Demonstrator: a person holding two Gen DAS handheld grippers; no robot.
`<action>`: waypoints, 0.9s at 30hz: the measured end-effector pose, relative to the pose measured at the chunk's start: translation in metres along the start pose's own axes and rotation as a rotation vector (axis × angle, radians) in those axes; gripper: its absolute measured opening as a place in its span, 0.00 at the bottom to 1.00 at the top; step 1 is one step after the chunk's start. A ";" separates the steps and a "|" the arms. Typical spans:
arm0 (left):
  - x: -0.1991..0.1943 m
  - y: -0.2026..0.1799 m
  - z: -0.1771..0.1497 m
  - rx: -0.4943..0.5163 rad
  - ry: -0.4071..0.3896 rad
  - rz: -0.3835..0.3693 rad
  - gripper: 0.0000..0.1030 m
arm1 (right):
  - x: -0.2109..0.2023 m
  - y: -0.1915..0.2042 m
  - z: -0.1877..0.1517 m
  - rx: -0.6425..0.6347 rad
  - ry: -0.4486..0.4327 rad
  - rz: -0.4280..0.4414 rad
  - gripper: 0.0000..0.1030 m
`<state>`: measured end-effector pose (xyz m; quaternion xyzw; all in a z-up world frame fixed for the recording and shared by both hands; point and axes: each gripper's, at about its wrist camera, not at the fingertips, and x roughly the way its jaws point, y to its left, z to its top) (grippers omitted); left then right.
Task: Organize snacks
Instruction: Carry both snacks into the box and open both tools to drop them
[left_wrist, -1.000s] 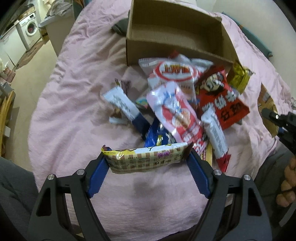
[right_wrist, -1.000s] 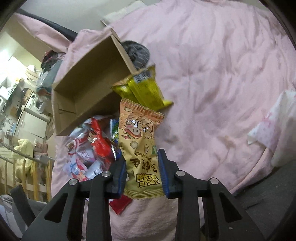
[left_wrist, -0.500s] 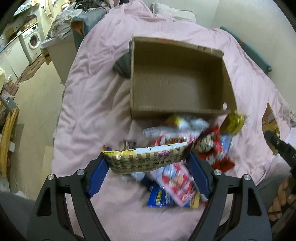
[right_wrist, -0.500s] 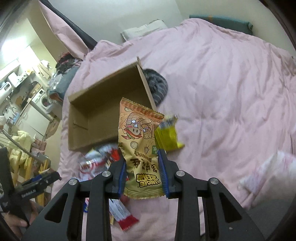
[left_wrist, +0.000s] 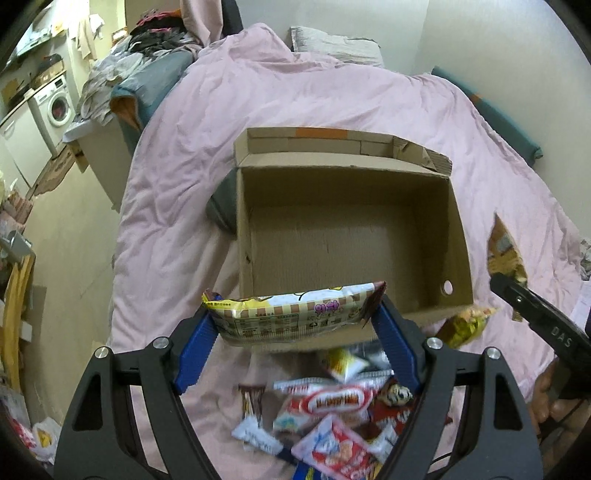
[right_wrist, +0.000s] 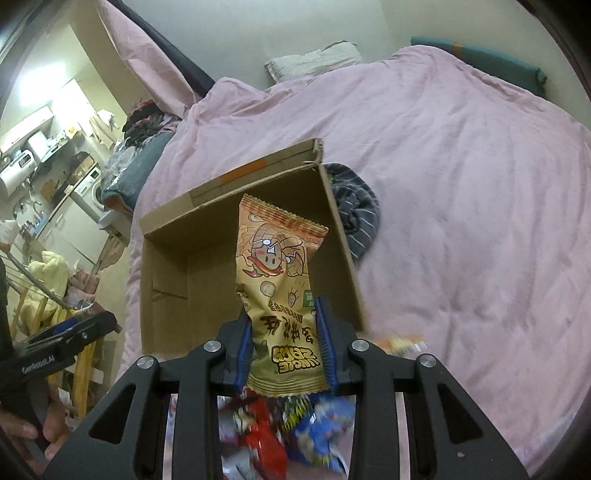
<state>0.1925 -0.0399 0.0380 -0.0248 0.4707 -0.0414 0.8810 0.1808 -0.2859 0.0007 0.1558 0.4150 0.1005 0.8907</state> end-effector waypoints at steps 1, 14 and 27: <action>0.006 -0.001 0.004 0.001 0.003 0.002 0.76 | 0.004 0.000 0.002 -0.004 0.003 -0.001 0.32; 0.077 0.004 0.010 -0.005 0.023 0.010 0.76 | 0.076 0.010 0.012 -0.102 0.038 -0.055 0.32; 0.088 -0.020 0.005 0.079 0.022 -0.010 0.77 | 0.100 0.007 0.007 -0.109 0.115 -0.058 0.32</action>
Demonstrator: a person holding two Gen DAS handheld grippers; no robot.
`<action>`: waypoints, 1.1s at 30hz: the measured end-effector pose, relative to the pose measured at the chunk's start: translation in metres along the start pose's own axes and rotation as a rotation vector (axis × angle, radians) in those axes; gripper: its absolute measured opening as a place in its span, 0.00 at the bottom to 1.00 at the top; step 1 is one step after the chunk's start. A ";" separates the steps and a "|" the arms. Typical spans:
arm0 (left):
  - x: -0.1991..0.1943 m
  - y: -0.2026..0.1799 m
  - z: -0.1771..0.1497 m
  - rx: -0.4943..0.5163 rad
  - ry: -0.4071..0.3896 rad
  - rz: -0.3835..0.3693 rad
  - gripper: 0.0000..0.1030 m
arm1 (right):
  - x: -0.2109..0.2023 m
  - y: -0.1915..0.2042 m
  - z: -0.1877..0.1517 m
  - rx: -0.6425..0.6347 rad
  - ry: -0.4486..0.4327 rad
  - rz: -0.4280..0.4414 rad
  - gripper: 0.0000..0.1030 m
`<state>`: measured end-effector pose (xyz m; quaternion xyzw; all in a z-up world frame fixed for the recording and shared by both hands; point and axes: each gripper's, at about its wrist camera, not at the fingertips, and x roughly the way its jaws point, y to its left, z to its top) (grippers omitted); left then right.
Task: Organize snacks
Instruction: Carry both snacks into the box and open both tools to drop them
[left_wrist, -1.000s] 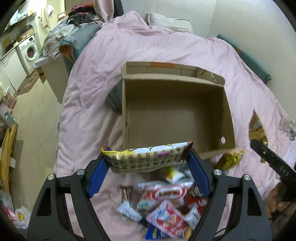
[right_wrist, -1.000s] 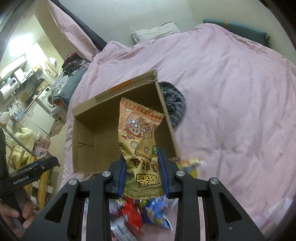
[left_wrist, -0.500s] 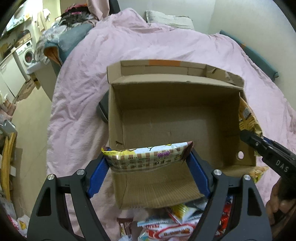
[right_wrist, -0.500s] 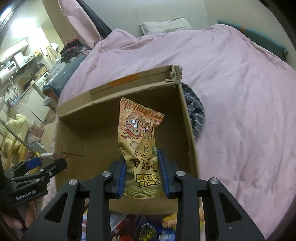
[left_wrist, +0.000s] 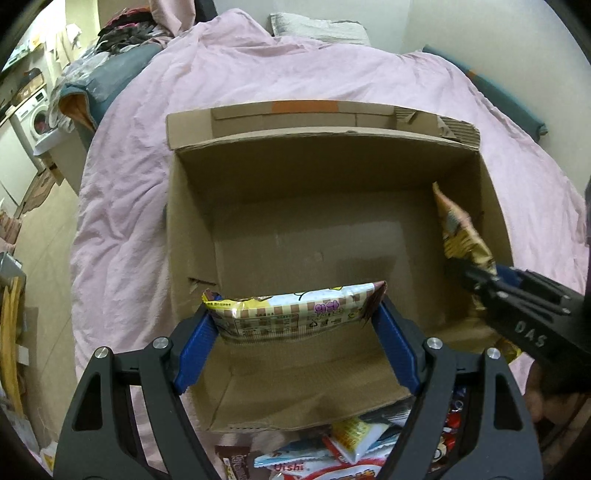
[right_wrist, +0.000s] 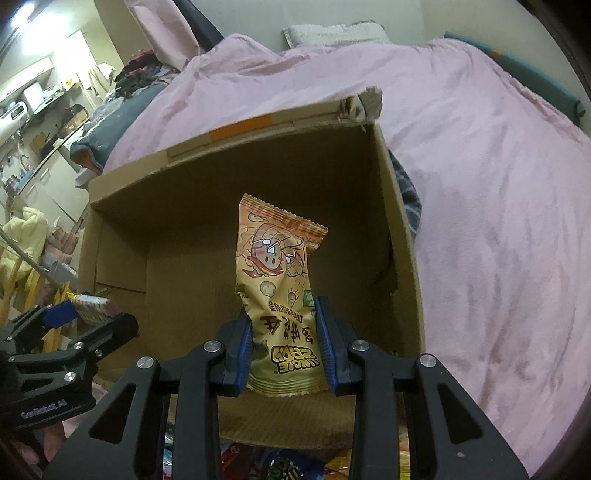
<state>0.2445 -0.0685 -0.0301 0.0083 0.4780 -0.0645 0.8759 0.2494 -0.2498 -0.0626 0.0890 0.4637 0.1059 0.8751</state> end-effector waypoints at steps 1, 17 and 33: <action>0.000 -0.002 0.000 0.011 -0.001 0.007 0.77 | 0.000 0.000 0.000 -0.002 0.001 0.000 0.32; -0.006 0.000 0.003 -0.031 -0.023 0.000 0.94 | -0.014 -0.004 -0.001 0.020 -0.060 0.101 0.71; -0.021 0.002 0.004 -0.073 -0.067 -0.025 0.94 | -0.035 -0.019 0.002 0.073 -0.108 0.138 0.91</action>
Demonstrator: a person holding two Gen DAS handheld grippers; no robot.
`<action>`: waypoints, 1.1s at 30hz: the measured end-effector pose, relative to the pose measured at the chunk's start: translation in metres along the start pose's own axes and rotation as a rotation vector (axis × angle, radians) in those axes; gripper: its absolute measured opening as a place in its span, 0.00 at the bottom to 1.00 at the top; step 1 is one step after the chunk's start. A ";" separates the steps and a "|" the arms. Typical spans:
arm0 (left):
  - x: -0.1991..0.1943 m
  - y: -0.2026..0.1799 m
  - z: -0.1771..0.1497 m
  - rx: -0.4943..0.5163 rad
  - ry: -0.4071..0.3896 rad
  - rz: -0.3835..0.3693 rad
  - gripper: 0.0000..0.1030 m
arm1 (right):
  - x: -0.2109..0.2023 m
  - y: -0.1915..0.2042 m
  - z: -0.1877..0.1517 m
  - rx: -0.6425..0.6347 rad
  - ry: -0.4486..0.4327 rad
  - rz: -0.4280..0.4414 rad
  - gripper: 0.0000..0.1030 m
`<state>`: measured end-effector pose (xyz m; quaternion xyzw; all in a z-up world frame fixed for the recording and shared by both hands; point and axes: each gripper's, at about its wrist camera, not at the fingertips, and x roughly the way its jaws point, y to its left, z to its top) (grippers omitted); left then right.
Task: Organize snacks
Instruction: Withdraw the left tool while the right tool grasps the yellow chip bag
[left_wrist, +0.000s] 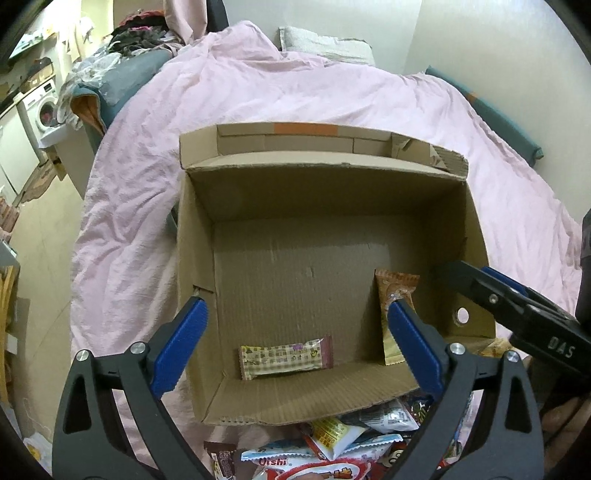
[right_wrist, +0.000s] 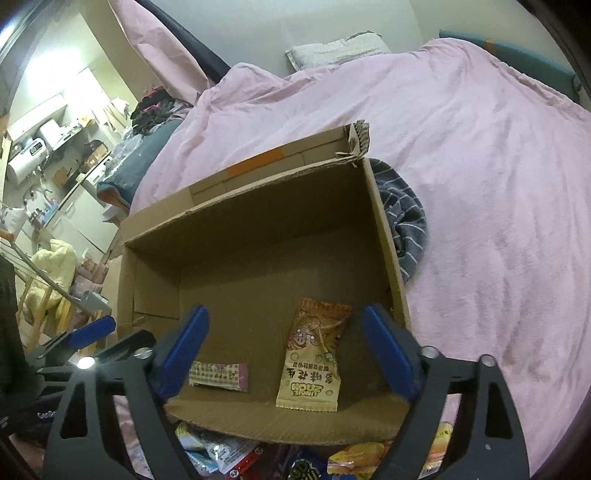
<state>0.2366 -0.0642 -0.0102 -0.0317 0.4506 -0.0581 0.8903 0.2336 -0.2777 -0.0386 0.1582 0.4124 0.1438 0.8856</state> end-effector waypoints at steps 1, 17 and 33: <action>-0.003 0.000 -0.001 -0.006 -0.013 0.004 0.94 | -0.003 0.001 0.000 0.000 -0.002 0.002 0.92; -0.050 0.003 -0.018 0.008 -0.100 0.044 1.00 | -0.066 -0.006 -0.027 0.051 -0.063 -0.015 0.93; -0.087 0.021 -0.059 -0.017 -0.076 0.066 1.00 | -0.096 -0.010 -0.063 0.077 -0.051 -0.052 0.93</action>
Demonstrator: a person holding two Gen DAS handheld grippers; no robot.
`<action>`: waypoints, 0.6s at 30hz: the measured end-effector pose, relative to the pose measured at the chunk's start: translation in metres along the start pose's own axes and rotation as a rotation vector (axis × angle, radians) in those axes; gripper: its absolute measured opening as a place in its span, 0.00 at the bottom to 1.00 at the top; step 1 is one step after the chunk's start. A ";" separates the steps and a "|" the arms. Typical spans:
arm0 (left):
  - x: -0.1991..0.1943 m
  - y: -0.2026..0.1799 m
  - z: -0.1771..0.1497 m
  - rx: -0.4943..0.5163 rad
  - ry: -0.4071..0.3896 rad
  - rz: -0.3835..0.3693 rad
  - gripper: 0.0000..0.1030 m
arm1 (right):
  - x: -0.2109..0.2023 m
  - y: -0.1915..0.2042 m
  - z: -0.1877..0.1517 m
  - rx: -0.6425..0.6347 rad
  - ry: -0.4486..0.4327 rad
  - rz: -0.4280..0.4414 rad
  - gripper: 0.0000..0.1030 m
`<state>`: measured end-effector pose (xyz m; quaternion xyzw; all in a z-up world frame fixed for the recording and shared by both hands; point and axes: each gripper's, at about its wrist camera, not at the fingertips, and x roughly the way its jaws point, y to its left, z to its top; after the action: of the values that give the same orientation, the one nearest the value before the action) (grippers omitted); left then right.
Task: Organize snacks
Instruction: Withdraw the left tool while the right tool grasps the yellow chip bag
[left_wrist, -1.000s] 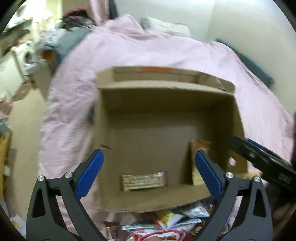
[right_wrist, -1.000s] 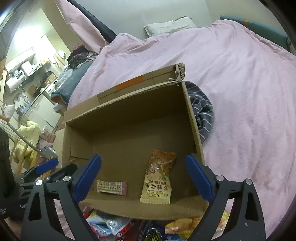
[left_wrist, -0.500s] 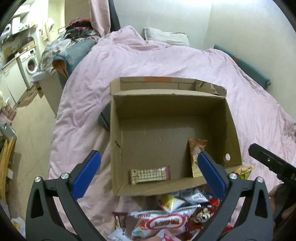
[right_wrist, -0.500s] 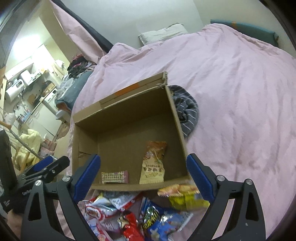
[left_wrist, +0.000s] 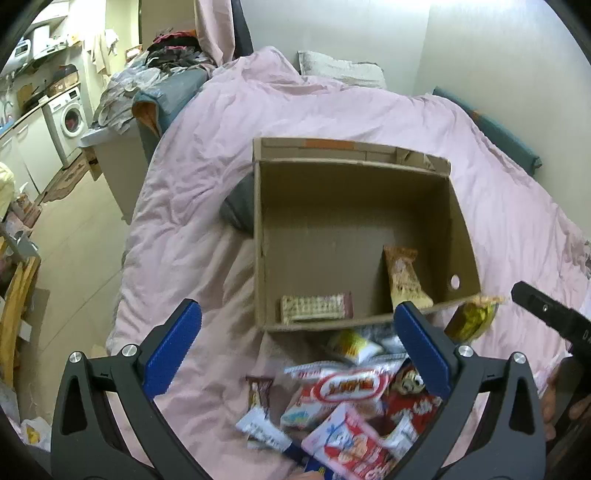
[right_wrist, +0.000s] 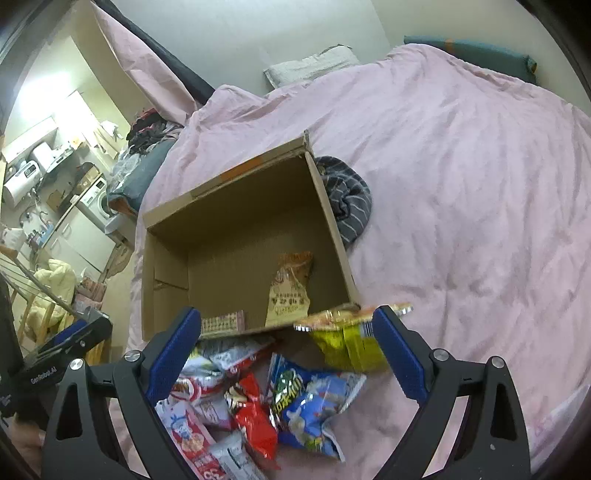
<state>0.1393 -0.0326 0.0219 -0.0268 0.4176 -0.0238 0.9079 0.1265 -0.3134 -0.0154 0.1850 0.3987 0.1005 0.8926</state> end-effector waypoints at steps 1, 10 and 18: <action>-0.002 0.001 -0.003 0.002 0.002 0.002 1.00 | -0.001 0.000 -0.003 0.002 0.005 0.002 0.93; -0.014 0.010 -0.034 0.002 0.041 0.009 1.00 | -0.009 -0.009 -0.017 0.001 0.021 -0.004 0.93; -0.019 0.014 -0.052 0.006 0.056 0.013 1.00 | -0.010 -0.032 -0.023 0.011 0.052 -0.045 0.93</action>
<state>0.0880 -0.0187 0.0018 -0.0205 0.4432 -0.0199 0.8960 0.1037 -0.3397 -0.0358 0.1781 0.4263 0.0830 0.8830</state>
